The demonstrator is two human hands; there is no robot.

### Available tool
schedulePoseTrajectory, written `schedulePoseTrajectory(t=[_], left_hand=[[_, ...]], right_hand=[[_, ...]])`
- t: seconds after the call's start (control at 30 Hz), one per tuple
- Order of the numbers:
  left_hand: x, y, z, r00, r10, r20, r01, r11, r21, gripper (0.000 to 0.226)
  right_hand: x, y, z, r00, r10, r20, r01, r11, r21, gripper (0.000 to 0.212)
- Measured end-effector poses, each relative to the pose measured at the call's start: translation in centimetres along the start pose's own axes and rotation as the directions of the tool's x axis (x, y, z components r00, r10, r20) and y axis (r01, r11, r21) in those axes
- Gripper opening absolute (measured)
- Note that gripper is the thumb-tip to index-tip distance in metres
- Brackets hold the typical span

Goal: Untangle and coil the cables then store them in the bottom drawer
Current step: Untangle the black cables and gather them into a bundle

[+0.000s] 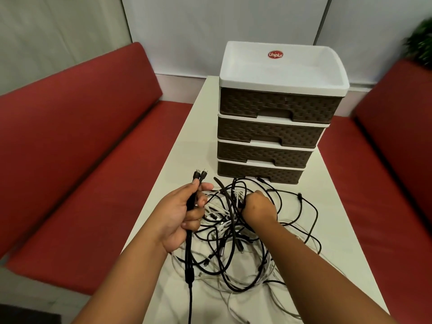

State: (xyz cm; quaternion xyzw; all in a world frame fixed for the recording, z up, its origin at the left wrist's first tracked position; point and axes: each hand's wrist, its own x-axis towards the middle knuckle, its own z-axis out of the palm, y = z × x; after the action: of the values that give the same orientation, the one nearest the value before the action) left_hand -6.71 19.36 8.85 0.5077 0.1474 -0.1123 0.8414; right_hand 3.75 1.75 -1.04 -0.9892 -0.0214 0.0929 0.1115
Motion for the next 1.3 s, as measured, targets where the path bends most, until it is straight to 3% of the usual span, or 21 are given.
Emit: schedulePoseTrajectory(t=[0.1, 0.23, 0.33, 0.47, 0.63, 0.77, 0.87, 0.93, 1.03, 1.13, 1.2, 1.3], left_hand=[[-0.5, 0.2, -0.2, 1.0, 0.003, 0.006, -0.003, 1.0, -0.002, 0.031], [-0.8, 0.6, -0.6, 1.0, 0.023, 0.017, -0.023, 1.0, -0.007, 0.031], [-0.8, 1.0, -0.5, 0.999, 0.043, 0.015, -0.043, 0.999, -0.006, 0.03], [-0.5, 1.5, 0.2, 0.99, 0.134, -0.046, -0.132, 0.99, 0.044, 0.023], [0.2, 1.0, 1.8, 0.935, 0.305, -0.181, -0.236, 0.916, 0.323, 0.008], [1.0, 0.0, 2.2, 0.919, 0.381, -0.102, -0.264, 0.786, 0.559, 0.033], [1.9, -0.7, 1.9, 0.922, 0.386, -0.027, -0.279, 0.713, 0.643, 0.019], [2.3, -0.9, 1.8, 0.905, 0.423, -0.04, -0.293, 0.69, 0.661, 0.011], [2.7, -0.9, 1.2, 0.903, 0.426, -0.064, -0.302, 0.732, 0.611, 0.012], [3.0, -1.0, 0.7, 0.913, 0.405, -0.044, -0.307, 0.755, 0.58, 0.008], [3.1, -1.1, 0.5, 0.913, 0.406, -0.02, -0.325, 0.758, 0.565, 0.003], [3.2, -1.2, 0.6, 0.904, 0.427, 0.002, -0.366, 0.772, 0.52, 0.002]], right_hand=[[-0.2, 0.1, -0.6, 0.996, 0.045, 0.077, -0.055, 0.99, 0.129, 0.009], [-0.4, 0.5, -2.8, 0.997, 0.014, 0.078, -0.037, 0.953, 0.3, 0.02], [-1.1, 0.3, -5.3, 0.998, -0.049, -0.032, 0.058, 0.914, 0.402, 0.023], [-2.7, -0.2, -6.9, 0.945, -0.126, -0.302, 0.239, 0.896, 0.374, 0.016], [-4.2, -0.7, -6.2, 0.828, -0.12, -0.548, 0.375, 0.845, 0.381, 0.016], [-4.8, -0.6, -5.6, 0.748, -0.194, -0.635, 0.455, 0.846, 0.278, 0.018], [-4.9, -0.4, -6.0, 0.771, -0.234, -0.592, 0.438, 0.87, 0.227, 0.015], [-5.2, 0.0, -6.8, 0.817, -0.239, -0.524, 0.454, 0.828, 0.33, 0.014], [-6.2, 1.1, -8.8, 0.865, -0.205, -0.457, 0.473, 0.637, 0.609, 0.011], [-6.0, 2.3, -11.0, 0.853, 0.006, -0.522, 0.469, 0.43, 0.771, 0.006], [-5.2, 2.8, -11.9, 0.914, 0.01, -0.405, 0.358, 0.451, 0.817, 0.009], [-4.3, 2.8, -11.5, 0.983, -0.155, -0.102, 0.171, 0.538, 0.825, 0.031]])
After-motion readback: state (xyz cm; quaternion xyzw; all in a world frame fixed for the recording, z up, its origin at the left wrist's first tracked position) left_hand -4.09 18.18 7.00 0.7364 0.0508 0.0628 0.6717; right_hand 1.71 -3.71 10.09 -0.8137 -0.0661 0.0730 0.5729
